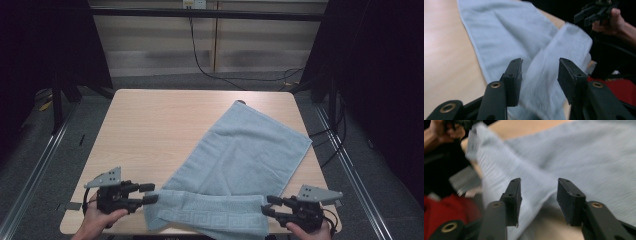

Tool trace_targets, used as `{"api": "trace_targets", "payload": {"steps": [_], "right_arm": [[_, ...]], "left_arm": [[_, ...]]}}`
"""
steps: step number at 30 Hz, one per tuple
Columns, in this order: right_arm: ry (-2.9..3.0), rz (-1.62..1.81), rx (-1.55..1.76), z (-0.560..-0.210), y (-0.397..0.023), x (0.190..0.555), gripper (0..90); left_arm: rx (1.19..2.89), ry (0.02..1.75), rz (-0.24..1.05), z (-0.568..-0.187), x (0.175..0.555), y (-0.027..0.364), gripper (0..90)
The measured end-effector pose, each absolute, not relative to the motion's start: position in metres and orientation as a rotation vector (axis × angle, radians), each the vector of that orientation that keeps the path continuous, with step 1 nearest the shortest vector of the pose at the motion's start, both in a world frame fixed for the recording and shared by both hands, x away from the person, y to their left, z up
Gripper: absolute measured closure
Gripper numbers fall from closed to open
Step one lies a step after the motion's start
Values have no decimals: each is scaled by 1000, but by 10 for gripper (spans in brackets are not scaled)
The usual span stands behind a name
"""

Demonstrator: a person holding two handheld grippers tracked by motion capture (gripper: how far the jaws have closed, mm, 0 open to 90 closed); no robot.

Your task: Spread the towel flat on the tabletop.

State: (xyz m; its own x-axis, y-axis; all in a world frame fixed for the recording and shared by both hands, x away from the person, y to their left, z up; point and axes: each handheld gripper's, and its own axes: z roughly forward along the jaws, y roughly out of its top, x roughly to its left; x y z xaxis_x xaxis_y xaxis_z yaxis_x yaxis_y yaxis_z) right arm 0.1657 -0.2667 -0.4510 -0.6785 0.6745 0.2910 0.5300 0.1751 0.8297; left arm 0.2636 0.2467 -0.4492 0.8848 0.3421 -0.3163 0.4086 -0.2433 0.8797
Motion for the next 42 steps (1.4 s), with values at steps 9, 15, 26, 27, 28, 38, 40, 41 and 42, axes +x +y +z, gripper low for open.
{"api": "trace_targets", "payload": {"steps": [9,15,26,27,28,38,40,41,42], "right_arm": [[2357,1393,1272,-471,-259,234,682],[2490,1339,1220,-481,-236,238,675],[2637,1382,1116,-486,-219,208,792],[2632,1393,1110,-485,-219,206,819],[2622,1419,1103,-482,-219,203,863],[2711,1552,937,-468,-208,158,790],[2681,1535,944,-464,-209,157,734],[2661,1545,964,-463,-212,161,733],[2638,1544,983,-464,-215,167,724]], "left_arm": [[1993,723,-30,-471,342,194,628],[2159,617,-89,-489,335,160,642],[2191,482,-219,-485,287,182,539],[2187,470,-232,-482,282,183,540],[2187,460,-232,-481,278,184,540],[2143,367,-411,-480,232,200,542],[2124,388,-344,-473,239,201,540],[2118,401,-344,-471,247,199,546],[2117,412,-320,-470,254,197,547]]}}
